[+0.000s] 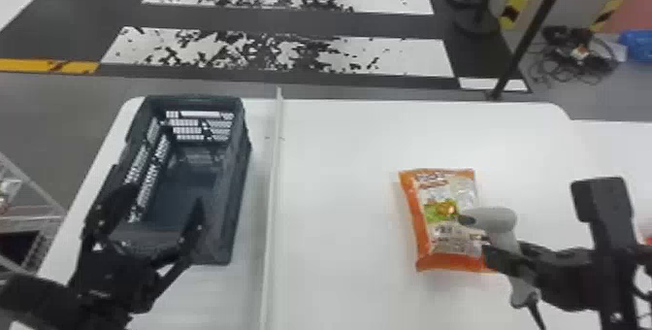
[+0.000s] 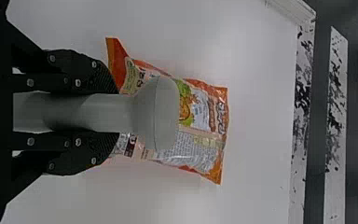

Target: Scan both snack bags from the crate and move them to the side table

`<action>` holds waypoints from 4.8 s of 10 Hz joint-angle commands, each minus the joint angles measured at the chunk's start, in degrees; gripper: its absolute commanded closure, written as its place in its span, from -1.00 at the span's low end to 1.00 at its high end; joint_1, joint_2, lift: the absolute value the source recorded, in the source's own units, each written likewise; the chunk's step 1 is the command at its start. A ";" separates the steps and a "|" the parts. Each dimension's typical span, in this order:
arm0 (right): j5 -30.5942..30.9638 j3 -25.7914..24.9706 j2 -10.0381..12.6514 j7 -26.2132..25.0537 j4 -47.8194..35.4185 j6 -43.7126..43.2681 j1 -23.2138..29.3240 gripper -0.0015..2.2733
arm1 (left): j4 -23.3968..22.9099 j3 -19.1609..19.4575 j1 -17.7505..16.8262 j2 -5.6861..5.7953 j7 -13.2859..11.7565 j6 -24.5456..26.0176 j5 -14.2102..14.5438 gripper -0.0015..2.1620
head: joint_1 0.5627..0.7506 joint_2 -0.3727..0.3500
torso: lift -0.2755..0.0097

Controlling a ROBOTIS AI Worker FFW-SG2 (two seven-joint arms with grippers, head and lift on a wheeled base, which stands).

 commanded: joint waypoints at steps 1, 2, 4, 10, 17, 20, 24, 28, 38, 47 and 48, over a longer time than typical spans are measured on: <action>-1.49 -4.59 -0.16 -0.19 1.89 -2.71 -0.36 0.99 | 0.00 0.00 0.00 0.00 0.00 -0.15 0.00 -0.88 | 0.41 -0.19 | 0.40; -2.63 -7.49 -0.51 -0.37 5.41 -6.23 -1.50 0.99 | 0.18 -0.09 0.00 0.00 0.00 -0.15 0.00 -0.88 | 0.41 -0.23 | 0.40; -4.30 -10.66 -2.18 -2.47 14.46 -13.61 -4.23 0.98 | 0.18 -0.18 -0.09 0.00 0.00 -0.15 0.00 -0.88 | 0.41 -0.48 | 0.40; -4.56 -10.74 -6.23 -5.02 39.78 -32.94 -12.66 0.99 | 0.00 -0.09 0.35 -0.09 0.00 -0.15 -0.09 -0.88 | 0.41 -0.81 | 0.40; -3.07 -8.20 -8.34 -5.73 48.48 -36.11 -16.36 0.99 | -0.17 -0.09 0.44 -0.09 0.00 -0.15 -0.26 -0.88 | 0.41 -0.93 | 0.40; -2.46 -7.49 -8.60 -5.81 49.36 -35.93 -16.71 0.91 | -0.26 0.00 0.53 0.09 0.00 -0.15 -0.26 -0.88 | 0.41 -0.92 | 0.40; -2.37 -6.70 -8.60 -6.87 50.15 -35.93 -16.88 0.47 | -0.35 0.00 0.62 0.27 0.00 -0.15 -0.26 -0.88 | 0.41 -0.92 | 0.40; -4.74 -8.37 -8.16 -9.42 47.07 -35.41 -15.04 -0.94 | -0.35 0.09 0.62 0.09 0.00 -0.15 -0.26 -0.88 | 0.41 -0.93 | 0.40; -26.27 -15.58 -6.31 5.00 29.05 -10.97 -8.80 -0.93 | 0.18 0.09 0.53 -0.09 0.00 -0.15 -0.35 -0.88 | 0.41 -0.60 | 0.40; -16.87 -1.96 -9.21 18.27 46.72 -16.07 -19.70 -0.65 | 0.53 0.09 0.35 -0.17 0.00 -0.15 -0.35 -0.88 | 0.41 -0.24 | 0.40; -15.02 -1.34 -9.30 19.50 47.07 -16.77 -19.78 -0.15 | 0.53 0.09 0.35 -0.17 0.00 -0.15 -0.35 -0.88 | 0.41 -0.24 | 0.40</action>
